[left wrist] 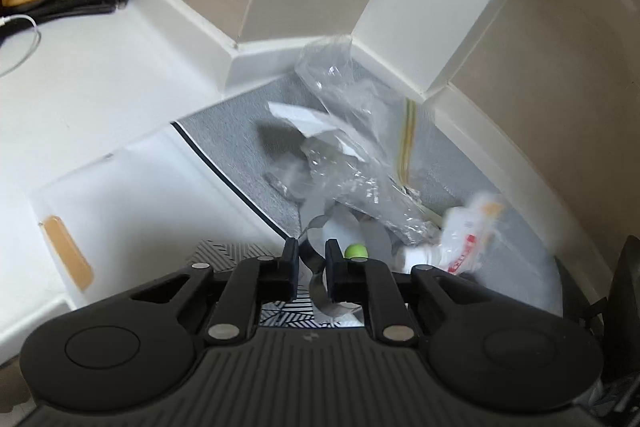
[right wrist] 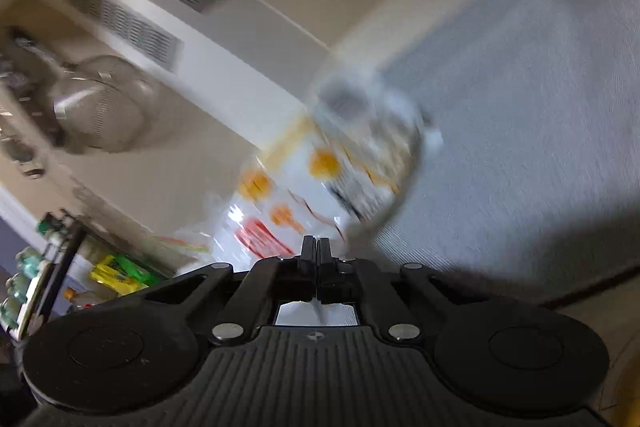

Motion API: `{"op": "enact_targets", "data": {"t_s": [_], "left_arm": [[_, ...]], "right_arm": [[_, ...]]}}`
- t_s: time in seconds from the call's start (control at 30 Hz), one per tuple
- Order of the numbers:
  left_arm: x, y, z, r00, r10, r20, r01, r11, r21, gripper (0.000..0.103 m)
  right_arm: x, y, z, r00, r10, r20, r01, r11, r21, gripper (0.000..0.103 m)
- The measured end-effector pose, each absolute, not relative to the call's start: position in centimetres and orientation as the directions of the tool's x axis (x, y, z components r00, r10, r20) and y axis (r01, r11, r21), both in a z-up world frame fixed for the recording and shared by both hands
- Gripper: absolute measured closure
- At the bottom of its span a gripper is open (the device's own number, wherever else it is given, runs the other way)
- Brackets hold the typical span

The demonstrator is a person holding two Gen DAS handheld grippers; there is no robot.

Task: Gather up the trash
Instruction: 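Grasp the white snack pouch with the right tool while the left tool grasps the cookie cutter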

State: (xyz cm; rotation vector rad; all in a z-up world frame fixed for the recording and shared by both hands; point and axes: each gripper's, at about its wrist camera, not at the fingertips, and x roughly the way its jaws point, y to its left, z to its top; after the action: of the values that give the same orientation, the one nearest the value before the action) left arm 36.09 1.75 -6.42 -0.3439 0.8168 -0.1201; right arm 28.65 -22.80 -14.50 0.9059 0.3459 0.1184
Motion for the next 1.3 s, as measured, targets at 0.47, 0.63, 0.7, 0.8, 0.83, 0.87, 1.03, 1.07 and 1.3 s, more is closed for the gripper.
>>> {"op": "enact_targets", "data": {"t_s": [0.47,0.63,0.7,0.8,0.83,0.87,1.03,1.07,1.3], "left_arm": [[34.7,5.7,-6.2,0.691,-0.225,-0.687,-0.07,0.925,-0.373,0.096],[34.9,5.5,-6.6,0.68,-0.241,-0.692,-0.066,0.92,-0.385,0.096],[34.9,5.5,-6.7,0.678,-0.239,-0.695,-0.068,0.921,-0.384,0.097],[34.7,5.6,-6.8,0.68,-0.237,-0.694,-0.069,0.922,-0.382,0.097],[34.6,5.6,-6.8,0.683,-0.226,-0.695,-0.074,0.924,-0.374,0.097],[34.4,5.7,-6.8,0.682,-0.232,-0.694,-0.069,0.924,-0.377,0.097],[33.3,6.2,-6.1,0.697,-0.234,-0.678,-0.057,0.924,-0.378,0.097],[33.0,6.4,-5.9,0.698,-0.238,-0.676,-0.057,0.922,-0.384,0.097],[29.7,8.7,-4.0,0.718,-0.25,-0.649,-0.06,0.907,-0.416,0.097]], "right_arm": [[25.1,-24.3,-16.3,0.894,0.412,-0.173,0.032,0.327,0.944,0.022],[26.8,-22.1,-15.9,0.886,0.433,-0.164,0.046,0.271,0.961,0.013],[28.2,-21.4,-15.8,0.892,0.424,-0.16,0.048,0.263,0.964,0.015],[29.8,-21.1,-16.7,0.876,0.421,-0.235,0.139,0.246,0.959,0.09],[30.1,-21.3,-17.2,0.865,0.436,-0.249,0.159,0.232,0.96,0.09],[29.8,-21.4,-17.4,0.871,0.432,-0.233,0.15,0.219,0.964,0.09],[26.6,-21.9,-15.3,0.915,0.345,-0.21,0.095,0.322,0.942,0.091],[26.0,-22.0,-14.9,0.92,0.334,-0.205,0.088,0.333,0.939,0.091],[20.2,-23.2,-13.1,0.943,0.236,-0.235,0.101,0.471,0.876,0.093]]}}
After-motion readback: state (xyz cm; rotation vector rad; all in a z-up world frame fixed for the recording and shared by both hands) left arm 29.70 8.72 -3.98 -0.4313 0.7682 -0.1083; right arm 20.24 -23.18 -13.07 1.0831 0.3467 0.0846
